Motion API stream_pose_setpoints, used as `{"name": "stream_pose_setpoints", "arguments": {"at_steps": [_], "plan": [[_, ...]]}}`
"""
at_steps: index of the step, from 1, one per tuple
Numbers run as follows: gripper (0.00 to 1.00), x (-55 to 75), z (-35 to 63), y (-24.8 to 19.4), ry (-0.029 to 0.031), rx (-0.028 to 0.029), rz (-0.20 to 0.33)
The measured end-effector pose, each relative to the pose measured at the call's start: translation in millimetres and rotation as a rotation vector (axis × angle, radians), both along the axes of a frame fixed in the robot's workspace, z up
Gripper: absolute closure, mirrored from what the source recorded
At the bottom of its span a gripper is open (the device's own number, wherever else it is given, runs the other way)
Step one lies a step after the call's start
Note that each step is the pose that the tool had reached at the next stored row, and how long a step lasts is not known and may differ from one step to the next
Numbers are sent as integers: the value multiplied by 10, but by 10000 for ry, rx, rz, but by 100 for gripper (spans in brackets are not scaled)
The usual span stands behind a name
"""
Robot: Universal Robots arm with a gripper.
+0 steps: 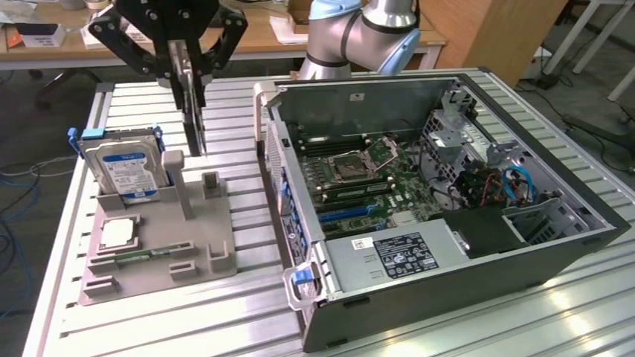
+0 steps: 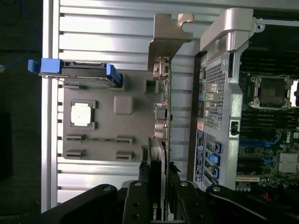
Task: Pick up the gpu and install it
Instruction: 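Pick up the gpu and move the gpu toward the slot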
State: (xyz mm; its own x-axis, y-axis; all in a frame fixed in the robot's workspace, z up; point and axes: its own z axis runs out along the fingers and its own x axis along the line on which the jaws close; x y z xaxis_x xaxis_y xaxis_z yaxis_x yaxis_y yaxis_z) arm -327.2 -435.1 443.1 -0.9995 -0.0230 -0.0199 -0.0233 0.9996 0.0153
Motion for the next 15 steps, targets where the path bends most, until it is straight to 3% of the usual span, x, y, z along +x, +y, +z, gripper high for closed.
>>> {"name": "stream_pose_setpoints", "arguments": {"at_steps": [7,15], "plan": [[74,0,108,0,0,0,0],[74,13,110,-1,1,2,2]]}}
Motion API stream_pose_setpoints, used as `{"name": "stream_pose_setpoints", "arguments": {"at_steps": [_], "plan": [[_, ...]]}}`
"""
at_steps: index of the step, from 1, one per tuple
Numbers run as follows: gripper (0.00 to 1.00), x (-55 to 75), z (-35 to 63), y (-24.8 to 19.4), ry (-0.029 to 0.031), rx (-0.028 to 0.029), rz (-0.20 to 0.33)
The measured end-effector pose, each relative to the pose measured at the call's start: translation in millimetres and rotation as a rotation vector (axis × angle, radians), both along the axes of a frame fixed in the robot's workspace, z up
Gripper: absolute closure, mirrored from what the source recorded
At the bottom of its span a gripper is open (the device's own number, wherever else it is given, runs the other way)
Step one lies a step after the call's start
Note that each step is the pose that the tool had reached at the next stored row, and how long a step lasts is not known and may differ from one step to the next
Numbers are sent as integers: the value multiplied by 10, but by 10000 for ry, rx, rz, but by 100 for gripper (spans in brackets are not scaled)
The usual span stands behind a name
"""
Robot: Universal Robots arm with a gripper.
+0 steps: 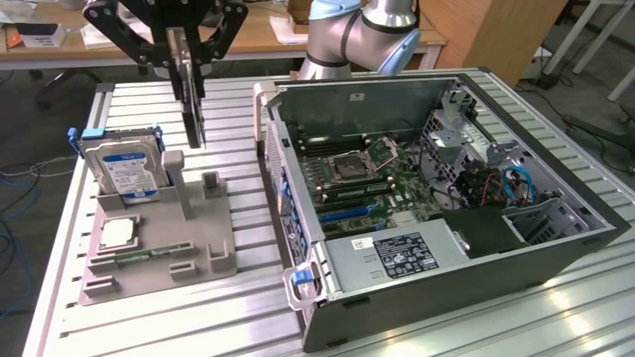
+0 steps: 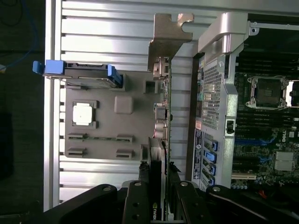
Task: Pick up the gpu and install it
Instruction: 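Pick up the gpu and move the gpu toward the slot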
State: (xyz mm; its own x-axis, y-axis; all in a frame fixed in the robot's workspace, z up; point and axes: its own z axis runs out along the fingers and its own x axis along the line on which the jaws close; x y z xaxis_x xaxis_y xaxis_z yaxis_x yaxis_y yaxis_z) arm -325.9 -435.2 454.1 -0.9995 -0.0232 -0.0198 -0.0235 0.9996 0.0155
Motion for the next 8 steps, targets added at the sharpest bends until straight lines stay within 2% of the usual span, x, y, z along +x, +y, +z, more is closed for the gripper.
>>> {"name": "stream_pose_setpoints", "arguments": {"at_steps": [8], "plan": [[74,93,-7,1,-1,1,-2]]}}
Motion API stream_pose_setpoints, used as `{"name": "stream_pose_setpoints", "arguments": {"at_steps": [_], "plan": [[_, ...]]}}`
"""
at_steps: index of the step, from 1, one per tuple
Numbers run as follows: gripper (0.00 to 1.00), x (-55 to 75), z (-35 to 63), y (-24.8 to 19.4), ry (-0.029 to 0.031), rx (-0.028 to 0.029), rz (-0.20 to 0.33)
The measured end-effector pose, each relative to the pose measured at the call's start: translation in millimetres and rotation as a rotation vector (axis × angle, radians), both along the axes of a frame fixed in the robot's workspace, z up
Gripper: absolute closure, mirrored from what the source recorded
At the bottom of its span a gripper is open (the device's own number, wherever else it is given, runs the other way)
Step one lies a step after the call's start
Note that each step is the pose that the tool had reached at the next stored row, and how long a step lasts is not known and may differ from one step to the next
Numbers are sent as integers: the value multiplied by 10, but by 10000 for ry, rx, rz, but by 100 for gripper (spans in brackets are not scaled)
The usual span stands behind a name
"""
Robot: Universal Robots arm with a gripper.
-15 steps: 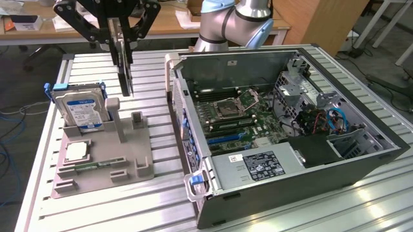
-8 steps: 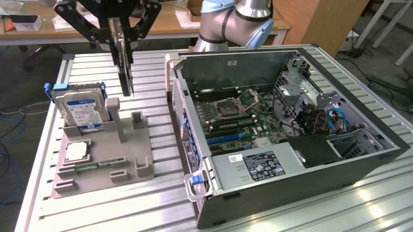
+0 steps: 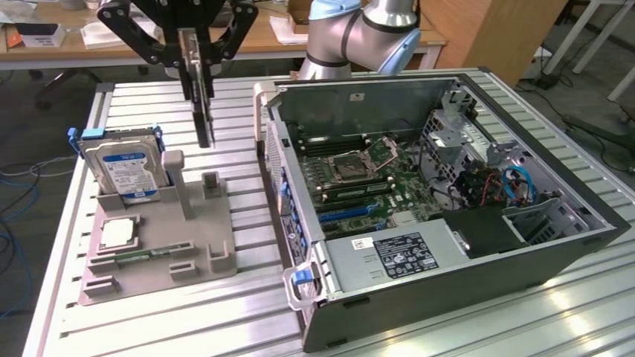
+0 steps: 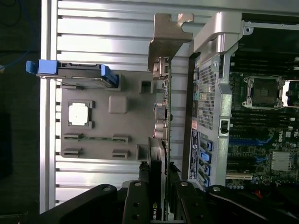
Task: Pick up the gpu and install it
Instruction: 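Pick up the gpu and move the gpu toward the slot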
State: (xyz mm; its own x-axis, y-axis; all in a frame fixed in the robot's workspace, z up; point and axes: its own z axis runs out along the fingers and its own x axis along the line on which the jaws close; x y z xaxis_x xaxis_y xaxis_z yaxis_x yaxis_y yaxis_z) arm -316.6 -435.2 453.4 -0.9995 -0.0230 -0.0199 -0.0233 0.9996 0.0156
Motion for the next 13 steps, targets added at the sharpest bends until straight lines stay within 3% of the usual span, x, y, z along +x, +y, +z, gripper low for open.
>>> {"name": "stream_pose_setpoints", "arguments": {"at_steps": [13], "plan": [[74,148,-5,0,0,1,0]]}}
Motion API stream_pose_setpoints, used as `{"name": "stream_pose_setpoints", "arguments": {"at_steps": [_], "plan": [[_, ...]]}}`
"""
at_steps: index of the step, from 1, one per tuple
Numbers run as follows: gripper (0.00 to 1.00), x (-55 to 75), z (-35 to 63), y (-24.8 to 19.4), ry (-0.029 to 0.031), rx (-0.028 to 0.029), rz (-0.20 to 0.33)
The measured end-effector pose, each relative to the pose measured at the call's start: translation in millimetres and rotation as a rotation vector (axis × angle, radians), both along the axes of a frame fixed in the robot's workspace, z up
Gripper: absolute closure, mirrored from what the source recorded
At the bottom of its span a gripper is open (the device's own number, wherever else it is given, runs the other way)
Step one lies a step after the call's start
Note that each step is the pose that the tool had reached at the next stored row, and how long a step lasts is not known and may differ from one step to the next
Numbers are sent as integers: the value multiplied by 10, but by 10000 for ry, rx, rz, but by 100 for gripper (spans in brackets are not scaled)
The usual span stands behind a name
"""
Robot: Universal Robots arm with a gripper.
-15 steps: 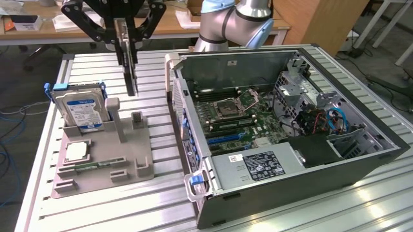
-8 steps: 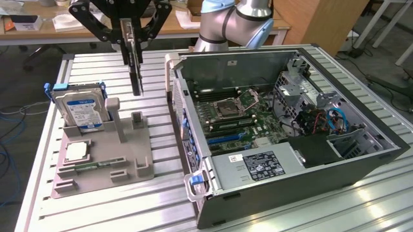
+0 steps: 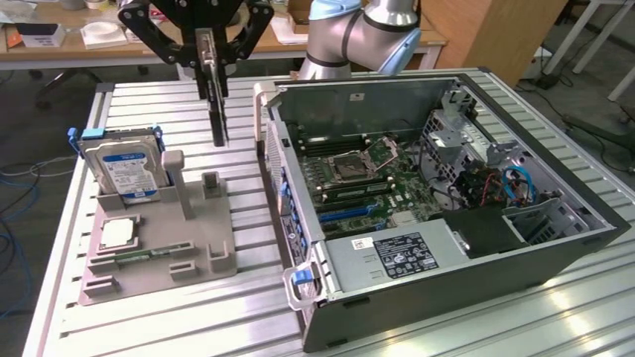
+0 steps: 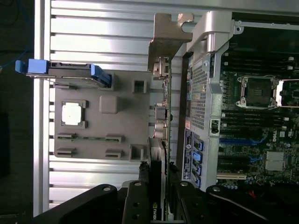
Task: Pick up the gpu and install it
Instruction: 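Pick up the gpu and move the gpu toward the slot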
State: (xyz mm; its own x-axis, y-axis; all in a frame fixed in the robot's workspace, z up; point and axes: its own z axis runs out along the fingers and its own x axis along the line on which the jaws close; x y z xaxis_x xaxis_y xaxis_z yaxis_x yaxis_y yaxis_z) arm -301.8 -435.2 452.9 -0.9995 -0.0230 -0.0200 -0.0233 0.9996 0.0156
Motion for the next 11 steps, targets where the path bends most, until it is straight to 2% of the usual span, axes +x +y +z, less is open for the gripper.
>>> {"name": "stream_pose_setpoints", "arguments": {"at_steps": [11], "plan": [[74,142,-1,0,0,0,14]]}}
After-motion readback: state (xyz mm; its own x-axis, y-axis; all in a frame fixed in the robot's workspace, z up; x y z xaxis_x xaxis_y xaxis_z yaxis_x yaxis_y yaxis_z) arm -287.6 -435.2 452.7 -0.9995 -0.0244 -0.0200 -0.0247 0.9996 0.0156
